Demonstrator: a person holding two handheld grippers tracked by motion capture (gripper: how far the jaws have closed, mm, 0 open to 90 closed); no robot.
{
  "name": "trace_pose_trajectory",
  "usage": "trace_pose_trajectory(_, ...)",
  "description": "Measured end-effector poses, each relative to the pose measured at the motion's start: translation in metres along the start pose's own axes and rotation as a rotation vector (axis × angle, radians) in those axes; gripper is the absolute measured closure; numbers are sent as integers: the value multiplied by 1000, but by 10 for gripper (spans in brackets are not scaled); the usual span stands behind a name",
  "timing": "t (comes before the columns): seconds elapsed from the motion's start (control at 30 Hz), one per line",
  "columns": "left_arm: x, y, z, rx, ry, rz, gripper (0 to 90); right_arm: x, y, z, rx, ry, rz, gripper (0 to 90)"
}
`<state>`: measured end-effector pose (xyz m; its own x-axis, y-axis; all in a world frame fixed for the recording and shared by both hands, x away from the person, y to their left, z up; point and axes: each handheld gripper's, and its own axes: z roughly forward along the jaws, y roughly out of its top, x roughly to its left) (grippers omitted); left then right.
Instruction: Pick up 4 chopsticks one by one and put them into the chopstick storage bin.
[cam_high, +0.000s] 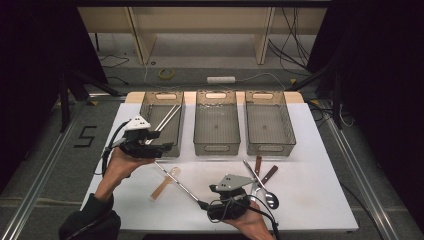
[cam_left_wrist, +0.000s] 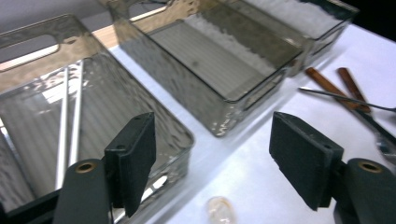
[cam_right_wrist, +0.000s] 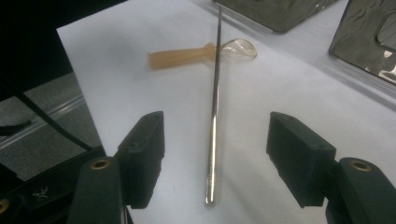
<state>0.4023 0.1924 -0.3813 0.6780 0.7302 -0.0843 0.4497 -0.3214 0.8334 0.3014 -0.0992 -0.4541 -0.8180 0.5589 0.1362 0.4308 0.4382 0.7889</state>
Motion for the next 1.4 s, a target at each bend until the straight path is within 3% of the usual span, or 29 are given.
trace_pose_trajectory(0.07, -3, -7, -1, -15, 4, 27, 298, 0, 1, 5, 22, 2, 1, 395)
trace_pose_trajectory(0.47, -17, -38, -4, -20, -46, 20, 269, 0, 5, 27, 79, -1, -4, 486)
trace_pose_trajectory(0.73, -29, -41, -5, -32, -45, 49, 255, 2, 5, 41, 125, -10, -15, 605)
trace_pose_trajectory(0.97, -36, -53, -7, -78, -50, 17, 256, 3, 4, 49, 138, -17, -27, 665)
trace_pose_trajectory(1.4, -40, -59, -8, -63, -55, 30, 254, 2, 3, 59, 163, -29, -26, 742)
